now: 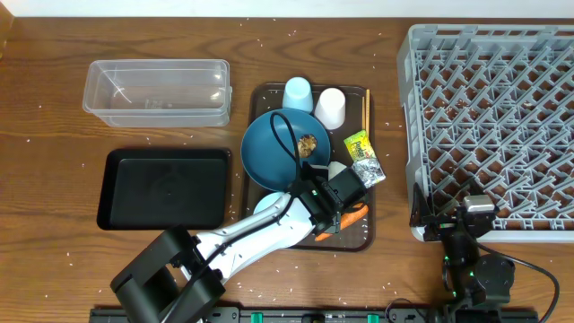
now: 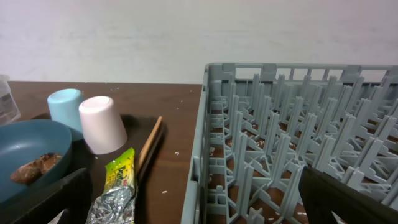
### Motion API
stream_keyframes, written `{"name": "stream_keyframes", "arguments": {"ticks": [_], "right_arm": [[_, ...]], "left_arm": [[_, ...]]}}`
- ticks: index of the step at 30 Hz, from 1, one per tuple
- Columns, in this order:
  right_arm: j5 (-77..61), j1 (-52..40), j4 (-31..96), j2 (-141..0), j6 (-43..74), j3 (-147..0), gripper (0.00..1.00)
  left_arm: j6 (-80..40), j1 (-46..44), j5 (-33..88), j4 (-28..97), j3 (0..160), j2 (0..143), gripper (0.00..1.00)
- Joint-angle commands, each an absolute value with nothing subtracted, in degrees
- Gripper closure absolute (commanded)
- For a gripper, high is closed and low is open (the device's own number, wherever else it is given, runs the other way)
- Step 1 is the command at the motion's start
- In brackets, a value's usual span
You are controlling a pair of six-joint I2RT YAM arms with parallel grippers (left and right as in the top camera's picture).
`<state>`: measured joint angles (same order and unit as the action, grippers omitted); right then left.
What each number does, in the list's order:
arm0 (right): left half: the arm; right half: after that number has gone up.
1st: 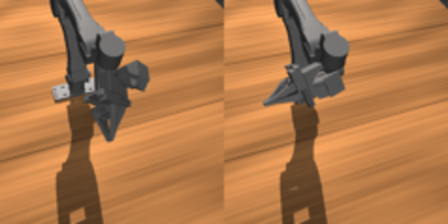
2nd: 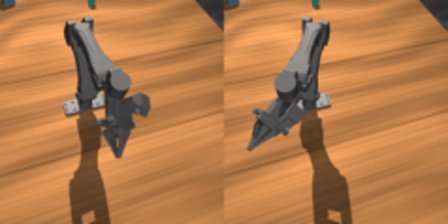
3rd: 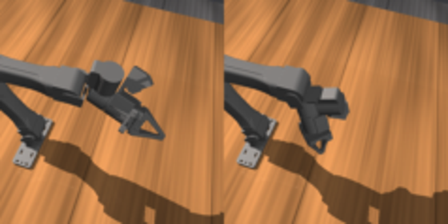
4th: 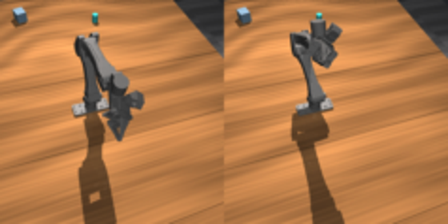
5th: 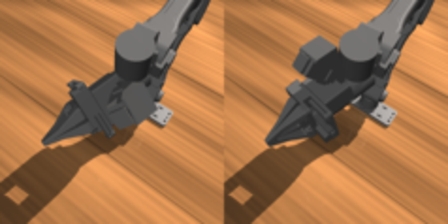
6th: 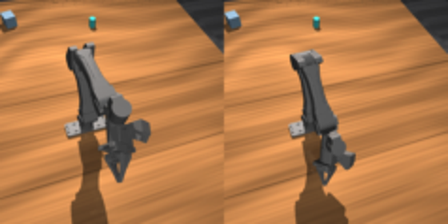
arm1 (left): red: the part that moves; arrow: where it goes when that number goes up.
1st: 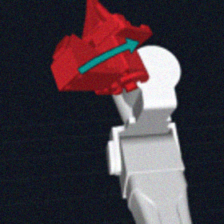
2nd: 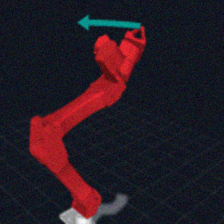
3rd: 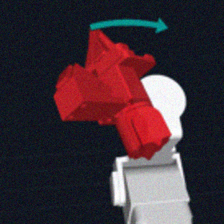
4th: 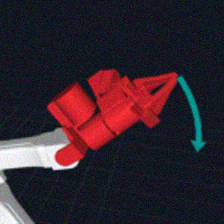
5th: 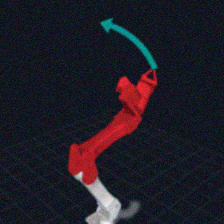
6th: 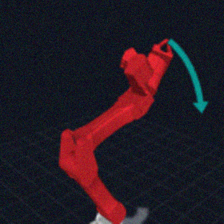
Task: Sort waste into correct bins and load items into the dishwasher rack
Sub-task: 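Grasp the rim of the light-blue rice bowl with the left gripper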
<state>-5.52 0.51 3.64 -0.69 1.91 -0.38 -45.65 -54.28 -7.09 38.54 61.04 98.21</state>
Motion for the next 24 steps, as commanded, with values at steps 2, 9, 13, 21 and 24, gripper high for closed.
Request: {"name": "stream_keyframes", "arguments": {"ticks": [2, 9, 13, 21, 24], "right_arm": [[-5.39, 1.21, 3.88, -0.38, 2.07, -0.32, 0.01], [-5.39, 1.21, 3.86, -0.38, 2.07, -0.32, 0.01], [-5.39, 1.21, 3.88, -0.38, 2.07, -0.32, 0.01], [-5.39, 1.21, 3.86, -0.38, 2.07, -0.32, 0.01], [-5.39, 1.21, 3.88, -0.38, 2.07, -0.32, 0.01]], "left_arm": [[-48.4, -54.35, -9.61, 38.48, 60.1, 99.15, 0.21], [-48.38, -54.28, -10.37, 37.78, 60.1, 100.86, 0.21], [-48.36, -54.17, -10.81, 37.6, 60.1, 103.22, 0.21], [-48.36, -53.8, -11.22, 37.12, 60.12, 103.77, 0.22], [-48.36, -53.8, -11.22, 37.19, 60.12, 103.77, 0.25]]}}
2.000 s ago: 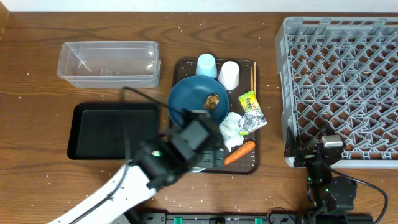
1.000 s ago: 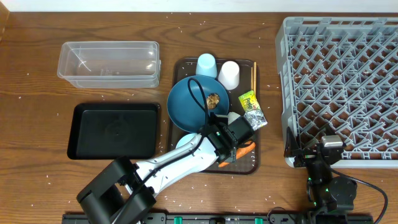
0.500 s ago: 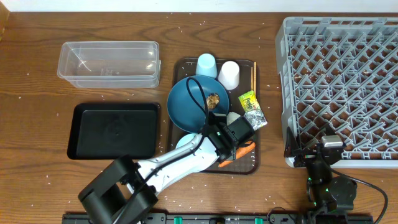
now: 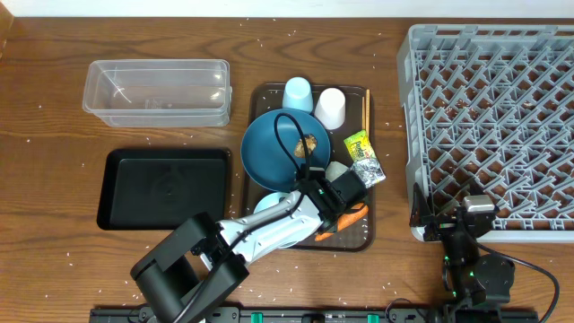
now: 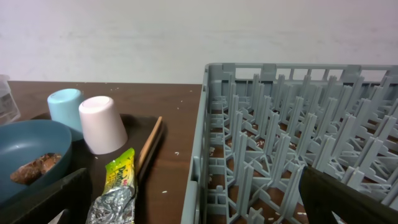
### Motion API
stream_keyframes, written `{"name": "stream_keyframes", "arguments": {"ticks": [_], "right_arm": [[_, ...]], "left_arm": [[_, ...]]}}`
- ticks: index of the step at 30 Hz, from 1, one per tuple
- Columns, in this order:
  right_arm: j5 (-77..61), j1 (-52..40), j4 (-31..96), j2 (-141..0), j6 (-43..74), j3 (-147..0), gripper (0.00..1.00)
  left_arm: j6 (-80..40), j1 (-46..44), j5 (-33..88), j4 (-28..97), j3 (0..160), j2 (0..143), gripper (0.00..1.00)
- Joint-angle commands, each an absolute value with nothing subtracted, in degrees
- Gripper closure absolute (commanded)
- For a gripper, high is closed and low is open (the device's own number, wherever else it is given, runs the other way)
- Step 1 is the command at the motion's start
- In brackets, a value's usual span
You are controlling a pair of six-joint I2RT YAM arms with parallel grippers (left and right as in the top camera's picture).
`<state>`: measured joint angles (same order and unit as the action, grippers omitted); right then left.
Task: Sort waste into correct bins and load items into the dishwasher rack
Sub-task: 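Grasp the rim of the light-blue rice bowl with the left gripper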
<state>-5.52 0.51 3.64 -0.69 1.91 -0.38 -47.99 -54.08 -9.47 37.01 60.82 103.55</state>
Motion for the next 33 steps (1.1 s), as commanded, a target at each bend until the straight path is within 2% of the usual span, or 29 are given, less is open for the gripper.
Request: {"name": "stream_keyframes", "arguments": {"ticks": [1, 3, 9, 16, 20, 33], "right_arm": [[-5.39, 1.21, 3.86, -0.38, 2.07, -0.32, 0.01], [-5.39, 1.21, 3.88, -0.38, 2.07, -0.32, 0.01], [-5.39, 1.21, 3.86, -0.38, 2.07, -0.32, 0.01], [-5.39, 1.21, 3.86, -0.38, 2.07, -0.32, 0.01], [-5.39, 1.21, 3.88, -0.38, 2.07, -0.32, 0.01], [-5.39, 1.21, 3.86, -0.38, 2.07, -0.32, 0.01]], "left_arm": [[-48.36, -53.8, -11.22, 37.34, 60.12, 103.77, 0.27], [-48.34, -53.8, -11.25, 37.67, 60.12, 103.79, 0.33], [-48.36, -53.8, -11.25, 38.28, 60.12, 103.79, 0.34], [-48.38, -53.82, -11.2, 39.38, 60.1, 103.79, 0.44], [-48.4, -53.82, -11.18, 39.59, 60.1, 103.79, 0.44], [-48.77, -53.8, -11.0, 40.01, 60.1, 103.79, 0.63]]}}
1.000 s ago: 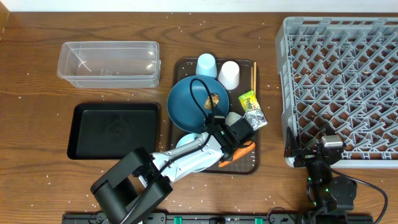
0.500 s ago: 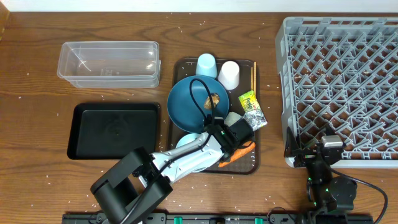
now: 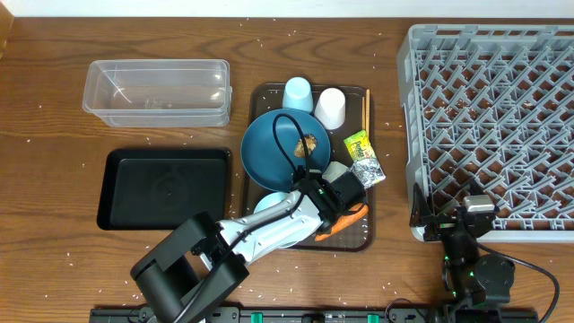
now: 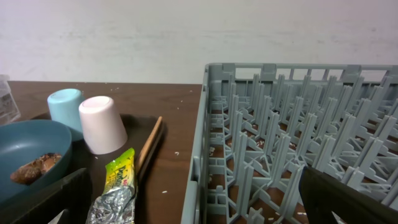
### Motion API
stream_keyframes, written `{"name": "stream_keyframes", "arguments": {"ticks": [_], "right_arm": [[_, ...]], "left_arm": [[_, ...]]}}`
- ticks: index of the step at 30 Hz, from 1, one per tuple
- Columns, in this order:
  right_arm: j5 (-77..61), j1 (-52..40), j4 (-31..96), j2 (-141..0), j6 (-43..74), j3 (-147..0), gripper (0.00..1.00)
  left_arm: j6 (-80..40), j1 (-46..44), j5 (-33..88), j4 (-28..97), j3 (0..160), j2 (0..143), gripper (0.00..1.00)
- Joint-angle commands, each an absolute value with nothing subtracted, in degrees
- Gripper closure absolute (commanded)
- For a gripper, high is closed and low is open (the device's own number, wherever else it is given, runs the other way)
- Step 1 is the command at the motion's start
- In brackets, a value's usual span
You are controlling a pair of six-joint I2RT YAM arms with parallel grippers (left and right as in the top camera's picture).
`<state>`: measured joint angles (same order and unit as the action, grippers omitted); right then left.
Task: Sort waste into correct bins and load items into the dishwasher rack
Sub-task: 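Grasp the rim of the light-blue rice bowl with the left gripper, then lift the bowl and carry it left over the black tray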
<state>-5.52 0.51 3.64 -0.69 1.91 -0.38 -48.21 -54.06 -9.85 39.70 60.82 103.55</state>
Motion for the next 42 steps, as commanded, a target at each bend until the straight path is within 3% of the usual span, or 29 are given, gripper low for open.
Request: {"name": "stream_keyframes", "arguments": {"ticks": [1, 4, 11, 14, 36, 42], "right_arm": [[-5.39, 1.21, 3.88, -0.38, 2.07, -0.32, 0.01], [-5.39, 1.21, 3.86, -0.38, 2.07, -0.32, 0.01], [-5.39, 1.21, 3.88, -0.38, 2.07, -0.32, 0.01], [-5.39, 1.21, 3.86, -0.38, 2.07, -0.32, 0.01], [-5.39, 1.21, 3.86, -0.38, 2.07, -0.32, 0.01], [-5.39, 1.21, 3.88, -0.38, 2.07, -0.32, 0.01]], "left_arm": [[-48.77, -53.82, -11.0, 39.99, 60.12, 103.79, 0.66], [-48.77, -53.82, -10.98, 40.03, 60.12, 103.79, 0.77], [-48.75, -53.82, -10.55, 40.03, 60.25, 103.53, 0.81], [-48.75, -53.82, -10.5, 40.05, 60.25, 102.96, 0.94], [-47.9, -53.63, -8.51, 45.8, 60.29, 88.75, 0.94], [-43.48, -48.73, -6.96, 45.8, 60.27, 82.72, 0.94]]}}
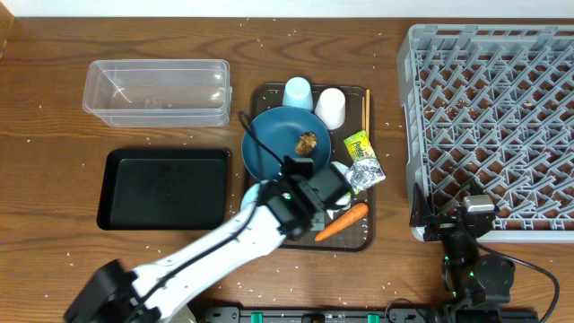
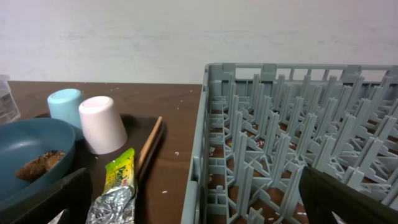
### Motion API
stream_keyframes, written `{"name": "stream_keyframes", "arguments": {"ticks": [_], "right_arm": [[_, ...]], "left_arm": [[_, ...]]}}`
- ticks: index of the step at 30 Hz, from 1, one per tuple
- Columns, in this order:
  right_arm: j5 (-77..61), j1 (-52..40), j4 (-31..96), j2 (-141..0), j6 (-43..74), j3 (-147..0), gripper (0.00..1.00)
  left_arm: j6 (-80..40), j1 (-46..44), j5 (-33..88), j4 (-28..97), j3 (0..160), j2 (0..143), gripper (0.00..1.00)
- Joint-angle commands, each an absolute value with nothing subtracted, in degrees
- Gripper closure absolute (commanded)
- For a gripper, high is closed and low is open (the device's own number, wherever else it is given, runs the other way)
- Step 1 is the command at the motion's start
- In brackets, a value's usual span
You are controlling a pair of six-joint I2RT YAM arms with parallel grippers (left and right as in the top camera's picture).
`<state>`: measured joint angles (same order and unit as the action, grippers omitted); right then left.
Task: Sort waste into correct bins and load items into the dishwasher rack
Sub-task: 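Lift the bowl and carry it left over the black tray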
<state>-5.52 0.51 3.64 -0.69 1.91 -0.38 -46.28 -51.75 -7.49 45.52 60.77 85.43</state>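
A dark blue plate (image 1: pixel 273 144) holding a brown food scrap (image 1: pixel 308 141) lies on the brown tray (image 1: pixel 357 240). My left gripper (image 1: pixel 309 188) hangs over the plate's near rim; its fingers are hidden under the wrist. An orange carrot (image 1: pixel 341 222) lies free on the tray, to the right of it. A green and silver wrapper (image 1: pixel 361 158), a light blue cup (image 1: pixel 298 92), a white cup (image 1: pixel 330 107) and chopsticks (image 1: pixel 366 108) also sit there. My right gripper (image 2: pixel 194 186) stands open at the grey rack's (image 1: pixel 493 117) front left corner, holding nothing.
A clear plastic bin (image 1: pixel 157 90) stands at the back left and a black tray bin (image 1: pixel 166 187) in front of it. A small white object (image 1: pixel 339 170) lies between the plate and the wrapper. The left arm runs in from the lower left.
The left gripper has moved left and back from the carrot to the plate's near rim, and the arm now comes in lower. The carrot lies uncovered. In the right wrist view the plate has shifted slightly.
At all three earlier moments the left gripper sat on the tray over the carrot's left end, hardly shifting. Now it is at the blue plate's edge and the carrot stays on the tray. The right arm has stayed parked by the rack.
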Motion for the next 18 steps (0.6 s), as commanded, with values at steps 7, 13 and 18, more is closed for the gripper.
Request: {"name": "stream_keyframes", "arguments": {"ticks": [7, 13, 18], "right_arm": [[-5.39, 1.21, 3.88, -0.38, 2.07, -0.32, 0.01], [-5.39, 1.21, 3.88, -0.38, 2.07, -0.32, 0.01], [-5.39, 1.21, 3.88, -0.38, 2.07, -0.32, 0.01]], "left_arm": [[-31.77, -28.99, 7.38, 43.59, 60.27, 78.54, 0.94], [-22.81, -10.46, 23.09, 42.98, 60.2, 79.13, 0.94], [-16.86, 1.96, 37.95, 42.24, 60.05, 81.01, 0.94]]}}
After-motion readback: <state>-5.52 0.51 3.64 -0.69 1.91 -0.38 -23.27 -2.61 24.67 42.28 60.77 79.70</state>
